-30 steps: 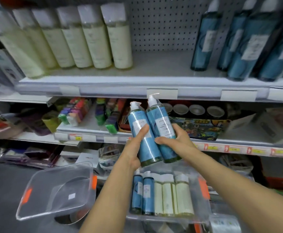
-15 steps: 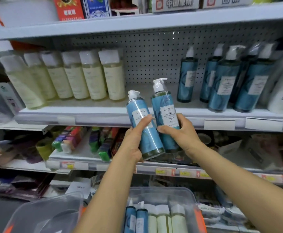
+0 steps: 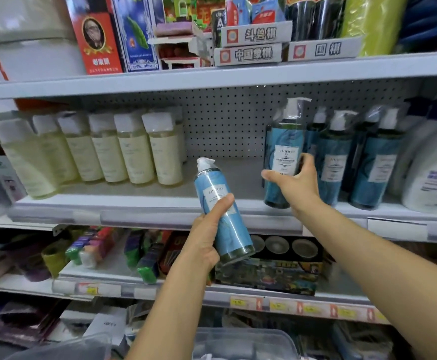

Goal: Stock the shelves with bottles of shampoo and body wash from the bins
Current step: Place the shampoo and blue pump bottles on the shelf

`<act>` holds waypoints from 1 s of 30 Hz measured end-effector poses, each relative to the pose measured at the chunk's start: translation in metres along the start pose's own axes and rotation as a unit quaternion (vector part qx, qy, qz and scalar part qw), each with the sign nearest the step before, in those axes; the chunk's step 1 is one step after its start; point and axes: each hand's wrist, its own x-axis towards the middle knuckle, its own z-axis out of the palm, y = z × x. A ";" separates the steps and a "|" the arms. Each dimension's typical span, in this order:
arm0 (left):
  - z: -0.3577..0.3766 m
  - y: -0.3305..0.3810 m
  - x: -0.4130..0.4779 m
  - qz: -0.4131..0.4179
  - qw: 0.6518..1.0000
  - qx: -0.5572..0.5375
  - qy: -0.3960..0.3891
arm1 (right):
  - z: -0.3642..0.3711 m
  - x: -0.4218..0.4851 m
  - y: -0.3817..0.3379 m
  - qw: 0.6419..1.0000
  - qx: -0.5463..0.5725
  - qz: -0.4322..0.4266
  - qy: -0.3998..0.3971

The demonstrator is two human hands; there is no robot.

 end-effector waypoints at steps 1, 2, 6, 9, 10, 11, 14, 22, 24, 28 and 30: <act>0.002 0.000 0.001 0.001 1.000 -0.001 0.000 | -0.001 0.007 0.001 1.000 -0.001 0.006 0.002; 0.004 0.000 0.001 0.002 1.000 -0.002 0.000 | -0.001 0.013 0.002 1.000 -0.002 0.012 0.003; 0.010 0.001 0.005 0.000 1.000 0.000 0.005 | -0.001 0.028 0.012 0.999 -0.019 0.036 0.005; 0.010 0.001 0.009 0.001 1.000 0.005 0.004 | 0.000 0.031 0.024 0.998 -0.045 0.041 0.003; 0.010 0.002 0.010 0.001 1.000 0.005 0.004 | 0.001 0.031 0.027 0.998 -0.056 0.039 0.000; 0.010 0.002 0.012 0.001 1.000 0.005 0.005 | 0.002 0.033 0.029 0.997 -0.063 0.037 -0.001; 0.009 0.004 0.011 0.001 1.000 0.005 0.010 | 0.004 0.036 0.035 0.997 -0.071 0.031 0.001; 0.004 0.007 0.007 0.006 1.000 0.017 0.003 | 0.004 0.040 0.038 0.993 -0.113 0.027 0.036; 0.000 0.009 0.006 0.008 1.000 0.016 0.004 | 0.006 0.039 0.037 0.991 -0.126 0.032 0.038; -0.008 0.015 0.005 0.004 1.000 0.014 0.008 | 0.012 0.038 0.035 0.987 -0.137 0.064 0.059; -0.012 0.018 0.004 -0.009 1.000 0.012 0.012 | 0.015 0.034 0.035 0.983 -0.150 0.067 0.077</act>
